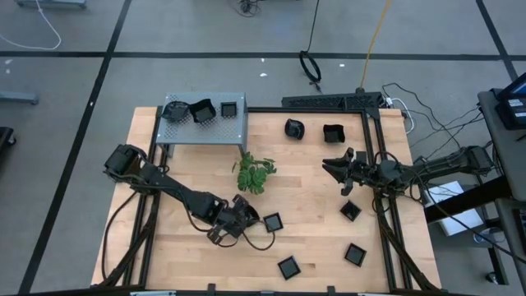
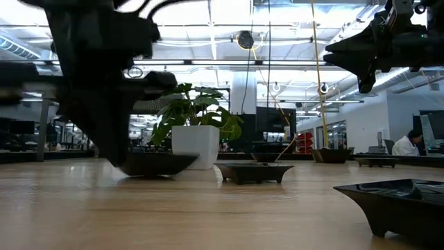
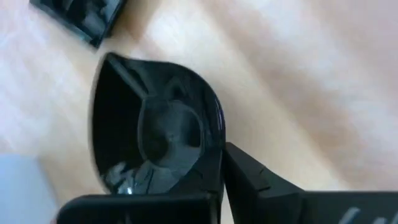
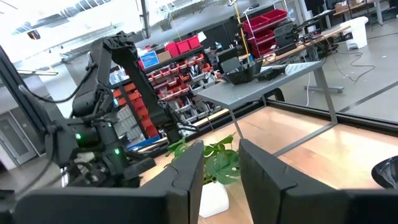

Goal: Pick & Place Mini shaped plates
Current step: Stack the leaf shaped plate on top of the leaf shaped plate on the shelf

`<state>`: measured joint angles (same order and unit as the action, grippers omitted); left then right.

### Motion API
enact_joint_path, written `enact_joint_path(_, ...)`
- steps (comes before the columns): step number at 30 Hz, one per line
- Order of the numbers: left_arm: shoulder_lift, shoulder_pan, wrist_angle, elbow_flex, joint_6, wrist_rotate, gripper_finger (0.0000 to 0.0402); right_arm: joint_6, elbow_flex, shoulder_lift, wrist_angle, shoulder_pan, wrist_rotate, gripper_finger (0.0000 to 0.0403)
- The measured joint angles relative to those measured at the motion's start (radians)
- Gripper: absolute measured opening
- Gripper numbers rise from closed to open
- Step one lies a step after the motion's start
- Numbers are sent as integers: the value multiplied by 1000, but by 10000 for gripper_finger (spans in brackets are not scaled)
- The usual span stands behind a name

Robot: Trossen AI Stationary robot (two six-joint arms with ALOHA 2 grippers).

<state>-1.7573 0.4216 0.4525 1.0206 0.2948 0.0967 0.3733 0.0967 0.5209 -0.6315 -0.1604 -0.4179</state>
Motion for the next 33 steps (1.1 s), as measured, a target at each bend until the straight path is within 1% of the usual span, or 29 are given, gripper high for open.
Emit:
enact_joint_path(3, 48, 2, -12, 0, -20, -82, 4, 0, 0, 0, 0, 0, 0, 89)
enact_joint_path(6, 130, 2, -27, 0, -52, -148, 9, 0, 0, 1, 0, 0, 0, 89)
enact_joint_path(10, 272, 1, -71, 0, -98, -183, 8, 0, 0, 1, 6, 0, 0, 89)
enact_joint_path(12, 348, -3, -106, 0, -135, -182, 4, 0, 0, 1, 8, 0, 0, 89)
enact_joint_path(13, 385, -5, -123, 0, -155, -166, 5, 0, 0, 1, 8, 0, 0, 89)
enact_joint_path(15, 457, -8, -172, 0, -175, -78, 11, 0, 0, 1, 8, 0, 0, 89)
enact_joint_path(17, 525, -8, -206, 0, -164, 69, 16, 0, 0, 1, 8, 0, 0, 89)
enact_joint_path(20, 608, -13, -230, 1, -172, 374, 14, 0, 0, 1, 9, 0, 0, 89)
enact_joint_path(23, 665, -30, -194, 1, -233, 708, 5, 0, 0, 1, 9, 0, 0, 89)
enact_joint_path(25, 699, -46, -150, 1, -273, 899, 5, 0, 0, 1, 9, 0, 0, 89)
enact_joint_path(26, 715, -57, -125, 1, -279, 976, 8, 0, 0, 1, 9, 0, 0, 89)
enact_joint_path(28, 744, -90, -84, 1, -270, 1095, 15, 0, 0, 1, 9, 0, 0, 89)
enact_joint_path(29, 758, -111, -65, 1, -262, 1132, 16, 0, 0, 1, 9, 0, 0, 89)
enact_joint_path(31, 784, -163, -33, 1, -251, 1164, 14, 0, 0, 1, 9, 0, 0, 89)
enact_joint_path(33, 810, -236, -3, 1, -263, 1161, 6, 0, 0, 1, 9, 0, 0, 89)
